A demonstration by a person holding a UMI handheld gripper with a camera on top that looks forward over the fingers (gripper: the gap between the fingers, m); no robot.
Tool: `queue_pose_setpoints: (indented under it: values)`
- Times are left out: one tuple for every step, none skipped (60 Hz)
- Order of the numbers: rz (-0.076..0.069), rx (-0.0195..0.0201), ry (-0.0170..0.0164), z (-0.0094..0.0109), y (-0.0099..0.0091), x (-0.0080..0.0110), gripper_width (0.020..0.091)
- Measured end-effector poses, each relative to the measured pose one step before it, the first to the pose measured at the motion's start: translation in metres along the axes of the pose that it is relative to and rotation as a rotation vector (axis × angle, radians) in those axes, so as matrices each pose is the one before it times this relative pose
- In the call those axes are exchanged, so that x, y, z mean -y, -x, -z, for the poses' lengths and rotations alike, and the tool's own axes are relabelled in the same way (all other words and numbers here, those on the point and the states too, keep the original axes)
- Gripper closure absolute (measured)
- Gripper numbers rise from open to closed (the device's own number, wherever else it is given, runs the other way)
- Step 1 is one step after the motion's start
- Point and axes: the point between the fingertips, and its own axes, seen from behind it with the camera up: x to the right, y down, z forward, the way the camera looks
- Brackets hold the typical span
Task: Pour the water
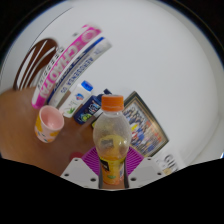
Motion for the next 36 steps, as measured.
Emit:
queue_pose_setpoints:
  values:
    - [0.0534,-0.01147,-0.00083,-0.00416,-0.00346,0.00374,0.0824]
    - [0.0516,-0.01056,-0.00111,-0.00421,-0.00262,0.00342,0.0825]
    - [0.0501,-0.00911,-0.00171,-0.00396,-0.00233,0.00361,0.0824]
    - [0.0492,-0.00800,-0.00262,-0.00424,-0.00162,0.00351,0.0825]
    - [0.0482,-0.00734,-0.00238,-0.00393,-0.00105,0.00352,0.0826]
    - [0.0482,-0.00573,-0.00256,-0.00393,-0.00069,0.00328,0.0825]
    - [0.0474,-0.00522,-0.00165,-0.00382,-0.00046,0.00340,0.0824]
    - [0.0467,-0.00443,-0.00185,-0.00366,0.00004,0.00381,0.0826]
    - [0.0467,-0.00654,-0.00361,-0.00259,-0.00042,0.00313,0.0825]
    - [0.0477,-0.00672,-0.00091,-0.00350,0.00022,0.00439,0.0824]
    - [0.0469,-0.00561,-0.00505,-0.00341,0.00046,0.00419,0.0825]
    - [0.0474,-0.00598,-0.00429,-0.00348,0.00047,0.00370,0.0823]
    - [0.0469,-0.00632,-0.00208,-0.00318,0.00042,0.00346,0.0824]
    - [0.0458,-0.00625,-0.00006,-0.00302,0.00071,0.00311,0.0824]
    - [0.0416,-0.00527,-0.00133,-0.00253,0.00086,0.00326,0.0825]
    - [0.0374,-0.00490,-0.00354,-0.00225,0.00084,0.00398,0.0824]
    - [0.0355,-0.00406,-0.00377,-0.00236,0.00105,0.00389,0.0824]
    - [0.0348,-0.00386,-0.00614,-0.00266,0.00174,0.00212,0.0825]
    - [0.0397,-0.00161,0.00214,-0.00171,0.00102,0.00252,0.0825]
    - [0.0372,-0.00218,0.00235,-0.00162,0.00159,0.00188,0.0824]
    - [0.0349,-0.00301,0.00309,-0.00217,0.00133,0.00207,0.0822]
    - [0.0329,-0.00255,0.00471,-0.00177,0.00134,0.00154,0.0822]
    - [0.0336,-0.00212,0.00512,-0.00180,0.00145,0.00112,0.0825]
    - [0.0331,-0.00151,0.00539,-0.00145,0.00154,0.00114,0.0823]
    - [0.0308,-0.00372,-0.00261,-0.00272,0.00126,0.00135,0.0824]
    - [0.0269,-0.00306,-0.00263,-0.00076,0.00048,0.00265,0.0824]
    - [0.0270,-0.00566,-0.00259,-0.00077,0.00024,0.00277,0.0824]
    - [0.0286,-0.00719,-0.00246,-0.00063,0.00012,0.00266,0.0821]
    - [0.0291,-0.00764,-0.00301,-0.00052,0.00020,0.00275,0.0823]
    - [0.0285,-0.00724,-0.00028,-0.00020,-0.00003,0.00206,0.0824]
    - [0.0254,-0.00644,0.00034,-0.00019,0.00007,0.00190,0.0822]
    - [0.0203,-0.00552,-0.00306,-0.00097,0.00030,0.00211,0.0822]
    - [0.0182,0.00080,-0.00155,-0.00029,0.00017,0.00205,0.0824]
    - [0.0133,0.00304,-0.00012,-0.00009,0.00148,0.00158,0.0823]
    - [0.0067,0.00439,0.00122,-0.00022,0.00179,0.00122,0.0822]
    - [0.0018,0.00535,0.00303,-0.00047,0.00171,0.00065,0.0821]
